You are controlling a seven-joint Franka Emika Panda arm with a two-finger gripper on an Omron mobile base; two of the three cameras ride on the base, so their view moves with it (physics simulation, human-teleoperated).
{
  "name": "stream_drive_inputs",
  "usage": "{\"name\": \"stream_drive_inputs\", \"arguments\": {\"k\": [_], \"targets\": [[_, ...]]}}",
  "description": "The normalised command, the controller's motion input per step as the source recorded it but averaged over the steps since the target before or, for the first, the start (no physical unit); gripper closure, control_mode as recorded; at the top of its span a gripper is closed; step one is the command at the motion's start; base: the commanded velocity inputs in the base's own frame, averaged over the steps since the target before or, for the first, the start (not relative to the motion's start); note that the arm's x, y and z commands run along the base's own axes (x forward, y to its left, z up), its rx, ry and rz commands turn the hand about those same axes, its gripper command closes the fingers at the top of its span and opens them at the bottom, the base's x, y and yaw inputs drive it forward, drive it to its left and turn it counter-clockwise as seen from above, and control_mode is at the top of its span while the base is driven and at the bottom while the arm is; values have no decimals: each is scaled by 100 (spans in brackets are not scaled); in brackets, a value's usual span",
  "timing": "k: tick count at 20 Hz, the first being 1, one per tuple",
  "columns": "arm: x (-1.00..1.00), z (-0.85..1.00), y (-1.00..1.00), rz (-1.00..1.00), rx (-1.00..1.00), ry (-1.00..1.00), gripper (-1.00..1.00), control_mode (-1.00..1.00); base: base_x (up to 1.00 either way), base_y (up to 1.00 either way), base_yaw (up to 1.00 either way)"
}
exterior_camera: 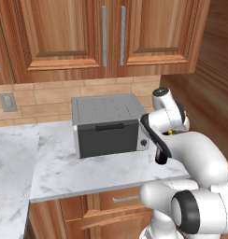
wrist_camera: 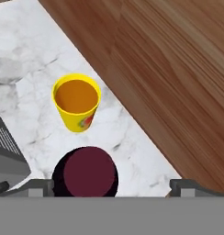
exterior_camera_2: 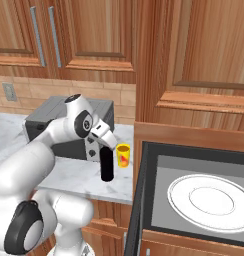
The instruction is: Place the microwavable item in the microwave. Then, close the microwave door and press the start button.
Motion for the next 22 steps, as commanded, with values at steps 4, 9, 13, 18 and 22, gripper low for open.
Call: {"name": "stream_drive_inputs", "arguments": {"k": [4, 9, 13, 18, 22], "targets": [[20, -6, 1, 0, 0, 0, -100, -100, 0, 0, 0], [24, -6, 1, 0, 0, 0, -100, -100, 0, 0, 0], [4, -1, 0, 0, 0, 0, -100, -100, 0, 0, 0], [0, -4, 0, 0, 0, 0, -100, -100, 0, 0, 0], [0, -5, 0, 0, 0, -1, -100, -100, 0, 0, 0]]}}
